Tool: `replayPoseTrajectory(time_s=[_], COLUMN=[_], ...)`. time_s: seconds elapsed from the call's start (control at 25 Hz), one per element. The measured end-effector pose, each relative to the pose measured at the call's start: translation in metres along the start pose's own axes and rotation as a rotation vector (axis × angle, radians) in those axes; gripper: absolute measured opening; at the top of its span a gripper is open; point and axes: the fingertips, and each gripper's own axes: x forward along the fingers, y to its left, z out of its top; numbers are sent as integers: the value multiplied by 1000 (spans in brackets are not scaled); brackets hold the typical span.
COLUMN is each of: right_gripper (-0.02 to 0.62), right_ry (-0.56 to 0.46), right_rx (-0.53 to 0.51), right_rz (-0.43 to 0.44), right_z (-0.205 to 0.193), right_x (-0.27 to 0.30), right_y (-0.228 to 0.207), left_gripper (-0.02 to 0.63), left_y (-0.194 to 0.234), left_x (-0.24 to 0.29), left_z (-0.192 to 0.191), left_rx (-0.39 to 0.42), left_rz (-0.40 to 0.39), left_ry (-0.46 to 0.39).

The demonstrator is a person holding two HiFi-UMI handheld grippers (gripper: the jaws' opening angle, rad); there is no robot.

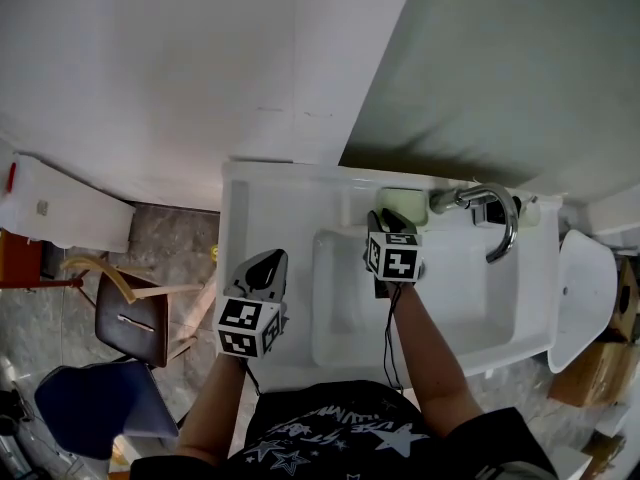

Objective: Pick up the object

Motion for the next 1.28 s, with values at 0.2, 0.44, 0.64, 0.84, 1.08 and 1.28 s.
replayPoseTrajectory(time_s=[0.2,0.44,0.64,0.84,1.08,1.28], right_gripper=[67,38,34,32,32,34], right_ry=[18,25,-1,-47,-105,-148], right_rx=[-32,-29,-12,-3,-9,-11], right_rz=[-58,-61,-63,-54,-22,12], right_z=[0,1,6,14,14,4], right_x=[0,-2,-13,-35,-74,-115], right_y=[-4,-4,-6,-4,5,11], left_gripper=[15,15,15,15,15,15], left_y=[0,-2,-5,-15,-34,-54], left_x=[-3,-4,-8,-15,-40,-66], left_z=[-8,-7,-4,1,3,-3], left_rx=[-4,-12,2,17,25,27], left_rz=[1,-3,-8,-14,-8,4], left_ry=[16,11,5,-12,-45,-70])
